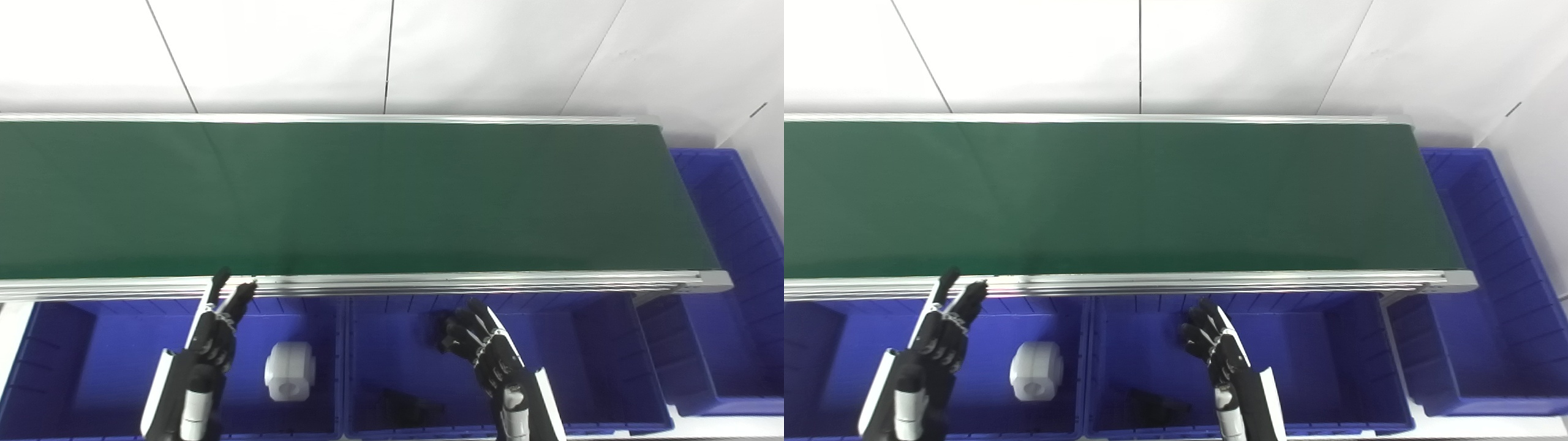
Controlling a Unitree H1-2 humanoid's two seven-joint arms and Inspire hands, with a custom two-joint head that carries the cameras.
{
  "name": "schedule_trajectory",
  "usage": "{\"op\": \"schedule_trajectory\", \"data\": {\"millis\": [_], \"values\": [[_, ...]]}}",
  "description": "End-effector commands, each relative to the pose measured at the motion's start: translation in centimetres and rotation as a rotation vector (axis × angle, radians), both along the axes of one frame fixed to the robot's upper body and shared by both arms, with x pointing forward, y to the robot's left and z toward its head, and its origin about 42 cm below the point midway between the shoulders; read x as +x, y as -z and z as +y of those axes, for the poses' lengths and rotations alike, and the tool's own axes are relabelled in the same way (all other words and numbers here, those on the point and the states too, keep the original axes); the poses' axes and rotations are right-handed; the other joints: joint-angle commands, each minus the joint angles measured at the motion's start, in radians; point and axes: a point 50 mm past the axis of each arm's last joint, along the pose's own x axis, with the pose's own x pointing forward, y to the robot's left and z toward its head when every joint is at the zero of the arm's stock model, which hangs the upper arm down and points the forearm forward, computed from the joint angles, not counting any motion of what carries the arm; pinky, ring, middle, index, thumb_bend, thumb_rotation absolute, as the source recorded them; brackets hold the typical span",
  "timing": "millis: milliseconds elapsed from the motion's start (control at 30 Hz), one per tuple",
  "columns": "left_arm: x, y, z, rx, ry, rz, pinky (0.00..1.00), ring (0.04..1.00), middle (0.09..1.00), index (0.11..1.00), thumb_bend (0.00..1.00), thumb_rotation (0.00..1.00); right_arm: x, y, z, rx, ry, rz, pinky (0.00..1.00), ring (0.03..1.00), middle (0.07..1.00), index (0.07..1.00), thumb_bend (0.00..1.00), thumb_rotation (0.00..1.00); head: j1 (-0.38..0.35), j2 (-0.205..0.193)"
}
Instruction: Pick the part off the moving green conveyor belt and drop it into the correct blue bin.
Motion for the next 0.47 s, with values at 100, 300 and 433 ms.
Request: {"op": "schedule_trajectory", "data": {"millis": [100, 300, 433], "values": [[-0.8, -1.2, -0.8, 0.026, 0.001, -0.060, 1.00, 0.959, 0.901, 1.000, 0.72, 0.88, 0.7, -1.7, -0.1, 0.004, 0.020, -0.150, 0.83, 0.868, 0.916, 0.928, 0.92, 1.00, 0.035, -0.015], [-1.5, -1.1, -1.1, 0.031, -0.015, -0.068, 0.98, 0.947, 0.905, 1.000, 0.74, 0.86, 1.0, -1.8, 0.3, -0.047, 0.037, -0.202, 0.93, 0.924, 0.954, 0.951, 0.90, 1.00, 0.049, -0.019], [-1.7, -1.2, -1.2, 0.034, -0.022, -0.066, 0.98, 0.945, 0.906, 1.000, 0.74, 0.86, 1.0, -1.4, 0.2, -0.078, 0.027, -0.209, 0.94, 0.928, 0.956, 0.959, 0.90, 1.00, 0.056, -0.019]]}}
